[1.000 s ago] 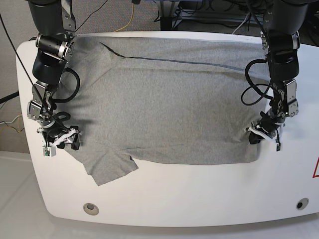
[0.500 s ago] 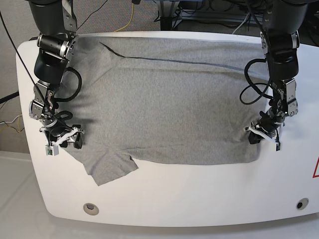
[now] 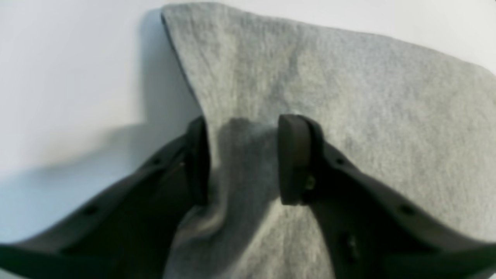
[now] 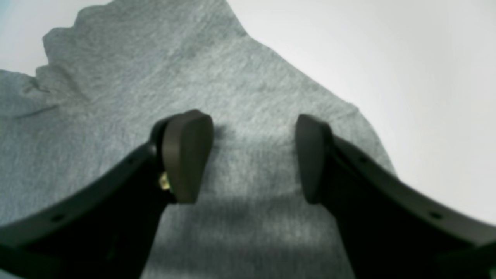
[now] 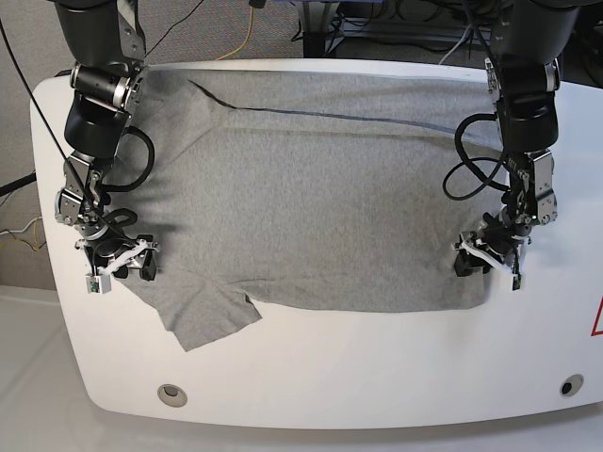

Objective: Fold the T-shirt properly
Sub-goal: 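Open the left gripper and release the hem edge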

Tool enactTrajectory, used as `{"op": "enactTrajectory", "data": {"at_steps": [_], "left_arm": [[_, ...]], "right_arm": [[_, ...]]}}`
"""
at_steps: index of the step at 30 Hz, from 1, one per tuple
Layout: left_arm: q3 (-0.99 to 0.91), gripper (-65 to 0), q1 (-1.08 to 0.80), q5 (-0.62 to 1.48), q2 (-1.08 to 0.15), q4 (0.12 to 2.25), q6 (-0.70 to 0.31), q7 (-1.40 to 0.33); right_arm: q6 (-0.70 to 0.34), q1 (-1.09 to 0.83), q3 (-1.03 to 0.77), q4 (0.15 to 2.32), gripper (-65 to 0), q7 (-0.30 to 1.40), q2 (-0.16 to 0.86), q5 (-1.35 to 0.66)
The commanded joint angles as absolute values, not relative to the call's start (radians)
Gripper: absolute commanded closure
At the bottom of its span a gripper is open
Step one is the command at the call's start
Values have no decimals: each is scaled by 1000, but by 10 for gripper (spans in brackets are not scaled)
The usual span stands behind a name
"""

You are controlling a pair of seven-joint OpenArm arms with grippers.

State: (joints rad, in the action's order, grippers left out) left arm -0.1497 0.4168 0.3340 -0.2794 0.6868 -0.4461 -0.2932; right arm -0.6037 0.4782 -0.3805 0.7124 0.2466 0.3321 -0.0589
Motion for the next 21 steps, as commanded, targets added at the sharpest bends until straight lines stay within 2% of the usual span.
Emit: {"op": "enactTrajectory", "data": {"at_steps": [1,4,8,16,21], "left_arm": [[-150,-82,430,324,-303,681,-444,-296],[-147,0,434,326,-309,676,-444,-279],[-143,0,438,331,-325,671,-443,-255],[-153,0,435,344,-338,672,-444,-253],[-147,0,449,344,-335,682,-451,-260]], "right_arm": [[-613,506,-382,730,-313,227,348,-77],[-610,507,-383,728,-245,226,348,-79],[-610,504,-380,725,-130,226,348,-67],[-619,505,-384,731,-205,229,349,-66],[-614,510,-387,738,-201,239,346,-67]]}}
